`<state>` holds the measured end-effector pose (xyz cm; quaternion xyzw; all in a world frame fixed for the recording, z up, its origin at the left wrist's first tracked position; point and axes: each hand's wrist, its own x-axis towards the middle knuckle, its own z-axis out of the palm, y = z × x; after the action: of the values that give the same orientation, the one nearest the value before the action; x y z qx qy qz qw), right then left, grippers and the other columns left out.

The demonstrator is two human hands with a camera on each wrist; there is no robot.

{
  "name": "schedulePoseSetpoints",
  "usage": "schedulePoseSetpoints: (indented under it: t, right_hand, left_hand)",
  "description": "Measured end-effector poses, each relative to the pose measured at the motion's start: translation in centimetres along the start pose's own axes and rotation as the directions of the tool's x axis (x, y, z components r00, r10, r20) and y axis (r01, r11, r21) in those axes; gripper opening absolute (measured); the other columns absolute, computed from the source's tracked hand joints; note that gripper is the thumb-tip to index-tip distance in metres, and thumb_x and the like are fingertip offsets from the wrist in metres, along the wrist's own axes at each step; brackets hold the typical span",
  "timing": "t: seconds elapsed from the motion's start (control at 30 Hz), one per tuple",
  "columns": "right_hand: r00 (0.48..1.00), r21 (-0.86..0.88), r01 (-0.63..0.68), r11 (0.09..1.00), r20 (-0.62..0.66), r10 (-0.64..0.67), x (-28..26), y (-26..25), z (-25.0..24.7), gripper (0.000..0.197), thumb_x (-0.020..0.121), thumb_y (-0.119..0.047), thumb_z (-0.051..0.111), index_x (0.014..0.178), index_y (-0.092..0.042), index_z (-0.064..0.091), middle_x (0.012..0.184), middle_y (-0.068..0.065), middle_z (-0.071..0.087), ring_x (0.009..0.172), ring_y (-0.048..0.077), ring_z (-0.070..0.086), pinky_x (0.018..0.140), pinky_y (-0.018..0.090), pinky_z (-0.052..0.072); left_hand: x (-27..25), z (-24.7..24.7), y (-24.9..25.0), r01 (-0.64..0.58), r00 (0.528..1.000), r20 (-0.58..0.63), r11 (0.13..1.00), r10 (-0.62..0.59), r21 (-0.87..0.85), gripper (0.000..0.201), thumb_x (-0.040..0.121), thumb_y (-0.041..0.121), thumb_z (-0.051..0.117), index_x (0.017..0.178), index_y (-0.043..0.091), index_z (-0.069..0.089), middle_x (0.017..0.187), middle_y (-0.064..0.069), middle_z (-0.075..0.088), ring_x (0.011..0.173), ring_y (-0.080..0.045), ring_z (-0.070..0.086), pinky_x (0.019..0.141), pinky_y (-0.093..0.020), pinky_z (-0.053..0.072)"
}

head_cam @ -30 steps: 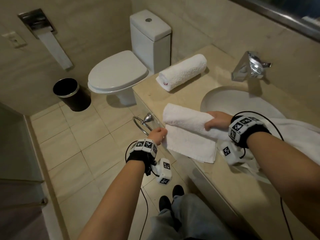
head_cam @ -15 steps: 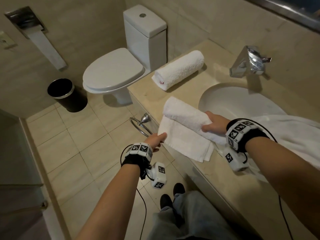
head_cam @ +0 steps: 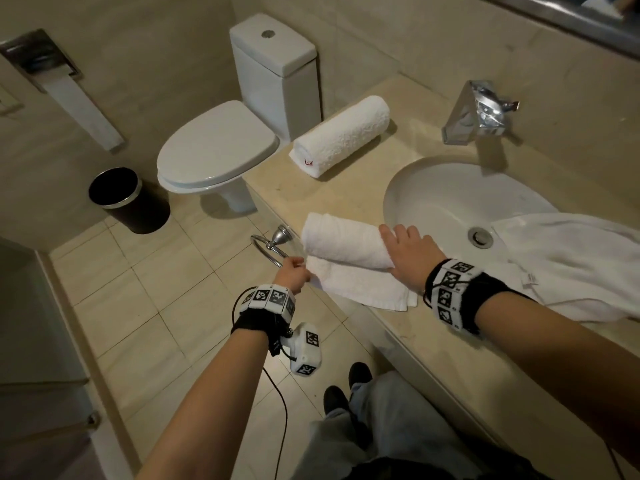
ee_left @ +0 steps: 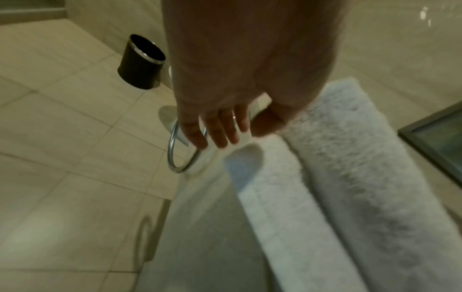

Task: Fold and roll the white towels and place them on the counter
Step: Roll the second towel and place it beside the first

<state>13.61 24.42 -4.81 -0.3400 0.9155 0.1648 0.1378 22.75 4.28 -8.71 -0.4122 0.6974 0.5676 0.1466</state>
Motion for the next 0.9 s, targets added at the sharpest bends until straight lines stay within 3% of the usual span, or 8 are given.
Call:
schedulePoseSetpoints:
  t: [0.1,0.13,0.2,0.3,0.43,0.5,0.77,0.9]
  right_hand:
    - [0.995,-0.14,0.013,0.99,-0.097,-0.027,-0.6,-0.5,1.4,0.084,0.052,-0.027,0.076,0.123,-0.006,0.037,0.092,0.013,0.065,0.067,0.026,0.058,0.05,0.03,0.043]
    - [0.992,-0.168,0.014,0.986,-0.12,-0.035,-1.0,-0.7,1.7,0.083,0.055,-0.026,0.072,0.126,-0.006,0.034,0.1,0.015,0.064,0.072,0.027,0.058,0.054,0.032,0.045]
    - [0.992,-0.242,0.044,0.969,-0.106,-0.072,-2.4,-1.3,2.1,0.091,0.068,-0.027,0.063,0.139,-0.001,0.013,0.129,0.024,0.049,0.1,0.034,0.054,0.073,0.041,0.047]
    - [0.996,-0.3,0.063,0.952,-0.042,-0.079,-4.1,-1.9,2.9,0.089,0.086,-0.028,0.044,0.144,0.0,-0.018,0.15,0.029,0.003,0.133,0.041,0.023,0.099,0.05,0.032]
    - [0.995,-0.302,0.075,0.95,-0.04,-0.091,-4.9,-2.6,2.7,0.087,0.088,-0.031,0.041,0.145,-0.002,-0.019,0.151,0.031,-0.008,0.137,0.044,0.014,0.104,0.055,0.026]
    - [0.996,-0.283,0.075,0.956,-0.027,-0.086,-5.4,-2.8,2.8,0.09,0.088,-0.033,0.042,0.145,-0.003,-0.02,0.15,0.033,-0.011,0.139,0.046,0.008,0.108,0.058,0.019]
    - [0.97,0.004,0.234,0.972,0.061,-0.234,-7.5,-1.4,2.3,0.087,0.084,-0.013,0.046,0.149,-0.011,-0.011,0.151,0.027,-0.022,0.141,0.043,-0.016,0.116,0.051,-0.004]
    - [0.982,0.647,0.187,0.739,-0.149,-0.117,-6.8,2.1,1.1,0.064,0.081,-0.002,0.054,0.141,-0.014,0.037,0.15,0.011,0.03,0.139,0.028,0.025,0.116,0.041,0.023]
  left_hand:
    - [-1.1,-0.3,1.4,-0.192,0.954,-0.275,0.95,0.122,-0.245,0.041,0.091,-0.003,0.039,0.132,0.003,0.041,0.13,-0.014,0.05,0.093,-0.017,0.055,0.07,-0.013,0.049]
    - [-1.5,-0.3,1.9,-0.283,0.925,-0.333,0.919,0.185,-0.276,0.043,0.09,-0.004,0.04,0.132,0.004,0.042,0.132,-0.013,0.048,0.095,-0.016,0.055,0.067,-0.006,0.047]
    - [-2.0,-0.3,2.7,-0.468,0.841,-0.343,0.881,0.419,-0.071,0.051,0.084,-0.003,0.043,0.133,0.01,0.042,0.138,-0.009,0.044,0.122,-0.021,0.046,0.096,-0.016,0.044]
    - [-2.7,0.1,3.9,-0.597,0.714,0.045,0.574,0.699,0.56,0.061,0.082,0.016,0.054,0.14,0.02,0.036,0.15,-0.002,0.03,0.14,-0.019,0.024,0.117,-0.047,0.015]
    - [-3.4,1.5,4.8,-0.561,0.717,0.466,0.032,0.519,0.827,0.084,0.08,0.05,0.057,0.148,0.021,0.017,0.157,0.0,0.013,0.145,-0.018,0.011,0.115,-0.053,-0.002]
    - [-3.5,2.7,4.8,-0.551,0.698,0.524,-0.101,0.487,0.828,0.09,0.077,0.053,0.059,0.147,0.016,0.016,0.156,-0.003,0.019,0.144,-0.02,0.016,0.115,-0.053,-0.002]
    - [-3.8,5.8,5.8,-0.532,0.783,0.484,0.019,0.392,0.846,0.084,0.072,0.046,0.064,0.141,0.021,0.024,0.141,-0.002,0.039,0.125,-0.027,0.043,0.104,-0.056,0.032]
    - [-4.1,5.3,5.3,-0.545,0.766,0.51,-0.023,0.392,0.838,0.061,0.078,0.026,0.061,0.131,0.018,0.033,0.128,-0.005,0.045,0.115,-0.029,0.048,0.094,-0.051,0.041]
